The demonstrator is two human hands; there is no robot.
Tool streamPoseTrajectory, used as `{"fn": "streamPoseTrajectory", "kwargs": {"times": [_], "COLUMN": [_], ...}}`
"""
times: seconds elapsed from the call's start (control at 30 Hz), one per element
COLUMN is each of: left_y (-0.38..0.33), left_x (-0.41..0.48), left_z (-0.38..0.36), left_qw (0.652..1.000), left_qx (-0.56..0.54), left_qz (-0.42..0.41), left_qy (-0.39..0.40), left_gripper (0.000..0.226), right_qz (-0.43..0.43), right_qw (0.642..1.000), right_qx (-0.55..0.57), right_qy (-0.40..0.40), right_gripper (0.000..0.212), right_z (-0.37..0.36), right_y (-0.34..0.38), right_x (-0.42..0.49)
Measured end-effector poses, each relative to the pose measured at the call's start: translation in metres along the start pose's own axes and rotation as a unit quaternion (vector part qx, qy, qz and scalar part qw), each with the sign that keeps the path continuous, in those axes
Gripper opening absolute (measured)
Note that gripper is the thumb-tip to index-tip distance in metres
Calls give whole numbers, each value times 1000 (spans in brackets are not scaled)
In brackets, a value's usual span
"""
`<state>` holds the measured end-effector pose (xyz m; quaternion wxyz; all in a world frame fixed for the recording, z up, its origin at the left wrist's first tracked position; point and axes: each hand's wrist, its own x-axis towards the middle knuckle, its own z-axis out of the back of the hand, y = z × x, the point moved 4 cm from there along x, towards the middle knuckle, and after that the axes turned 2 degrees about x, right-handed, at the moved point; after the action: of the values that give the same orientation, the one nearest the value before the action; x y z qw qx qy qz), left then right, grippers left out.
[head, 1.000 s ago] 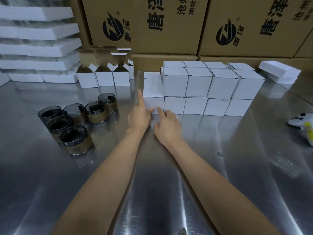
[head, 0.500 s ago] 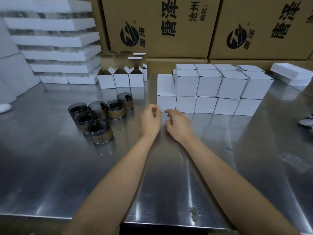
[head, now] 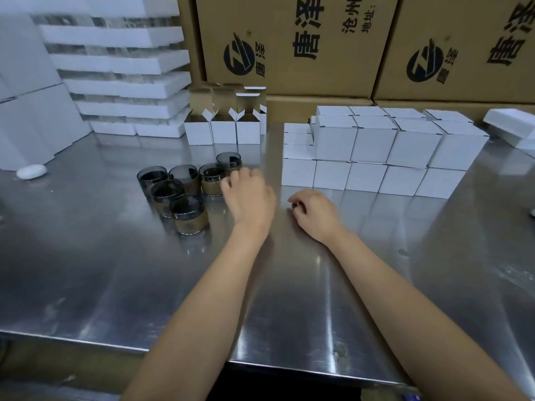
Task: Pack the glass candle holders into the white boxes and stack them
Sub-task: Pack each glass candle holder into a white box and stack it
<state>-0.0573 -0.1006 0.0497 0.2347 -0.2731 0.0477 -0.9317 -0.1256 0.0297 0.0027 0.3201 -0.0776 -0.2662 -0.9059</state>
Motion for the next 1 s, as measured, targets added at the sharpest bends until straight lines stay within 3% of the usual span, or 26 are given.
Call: {"fn": "streamPoseTrajectory", "kwargs": {"times": [0.1, 0.27, 0.53, 0.77, 0.9, 1.0], "left_y": [20, 31, -8, -13, -12, -14], "left_x": [-11, -30, -16, 12, 31, 43], "left_z": [9, -2, -27, -50, -59, -53], "left_qw": [996, 975, 991, 981, 967, 948], "left_qx": [61, 119, 79, -63, -135, -246], "left_qz": [66, 125, -23, -177, -210, -202], "left_qy": [16, 142, 102, 57, 52, -14], "left_gripper": [35, 38, 34, 34, 33, 33], "right_qz": [4, 9, 14, 16, -7, -42], "right_qw": [1000, 1000, 1000, 999, 995, 987], "right_qx": [3, -3, -13, -39, -102, -151], "right_qy": [1, -11, -24, -9, -19, -44], "right_gripper": [29, 26, 24, 25, 25, 18], "right_z": [-2, -4, -4, 0, -1, -5], "right_y": [-1, -3, 0, 6, 15, 27], "right_x": [1, 2, 2, -2, 0, 12]}}
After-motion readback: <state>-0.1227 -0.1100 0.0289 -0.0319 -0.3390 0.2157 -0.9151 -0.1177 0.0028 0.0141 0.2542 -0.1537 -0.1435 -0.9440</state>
